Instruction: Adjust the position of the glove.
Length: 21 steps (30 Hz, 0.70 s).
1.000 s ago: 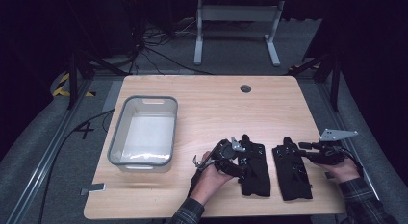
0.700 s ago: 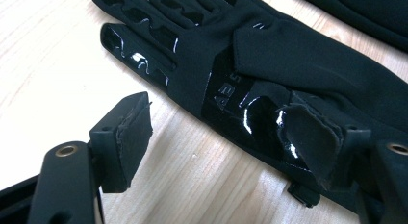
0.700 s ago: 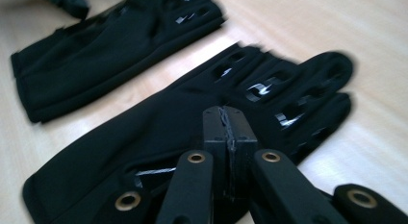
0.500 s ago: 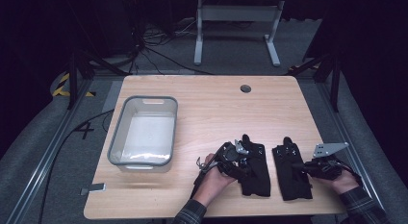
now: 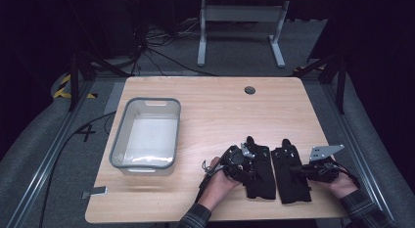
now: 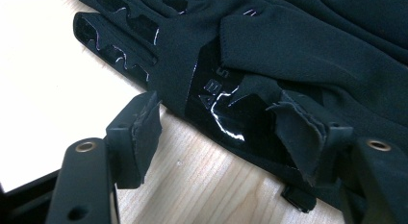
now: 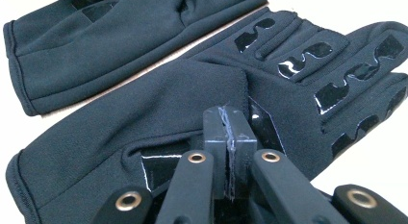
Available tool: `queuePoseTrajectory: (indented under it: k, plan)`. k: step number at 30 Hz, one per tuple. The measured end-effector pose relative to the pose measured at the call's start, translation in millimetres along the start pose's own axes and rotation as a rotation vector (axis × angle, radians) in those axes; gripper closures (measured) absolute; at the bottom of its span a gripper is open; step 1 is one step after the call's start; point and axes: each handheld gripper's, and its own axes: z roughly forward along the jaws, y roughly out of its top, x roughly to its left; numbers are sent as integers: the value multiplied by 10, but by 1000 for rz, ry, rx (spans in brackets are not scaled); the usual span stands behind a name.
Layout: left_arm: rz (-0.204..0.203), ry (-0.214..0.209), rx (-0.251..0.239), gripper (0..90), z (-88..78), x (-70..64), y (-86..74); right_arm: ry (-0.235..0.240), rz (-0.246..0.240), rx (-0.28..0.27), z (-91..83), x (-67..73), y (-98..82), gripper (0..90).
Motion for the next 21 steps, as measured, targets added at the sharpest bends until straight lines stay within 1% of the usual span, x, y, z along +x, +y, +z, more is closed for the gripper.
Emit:
queuePoseTrajectory:
  k: [2, 5, 9, 12, 13, 15, 16, 19, 21]
  plan:
    - [0, 1, -3, 354, -1, 0, 1, 0, -2, 1, 7, 7, 6, 900]
    - [0, -1, -9, 446, -3, 1, 3, 0, -9, -2, 23, 17, 20, 900]
    - [-7, -1, -14, 540, -3, 11, 9, -4, -17, -3, 42, 30, 39, 900]
    - [-18, -12, -18, 633, 1, 13, 14, -5, -21, -2, 58, 40, 56, 900]
    - [-23, -27, -18, 694, 4, 16, 16, -5, -24, -2, 65, 42, 62, 900]
    - [-33, -40, -24, 770, 8, 7, 24, -6, -24, 0, 73, 47, 72, 900]
    - [-33, -40, -24, 813, 8, 7, 24, -6, -24, 0, 73, 47, 72, 900]
    - [-37, -35, -35, 822, -13, 9, 30, -6, -30, -2, 79, 45, 78, 900]
    - [-43, -48, -45, 823, -54, 27, 32, -6, -28, -4, 83, 45, 80, 900]
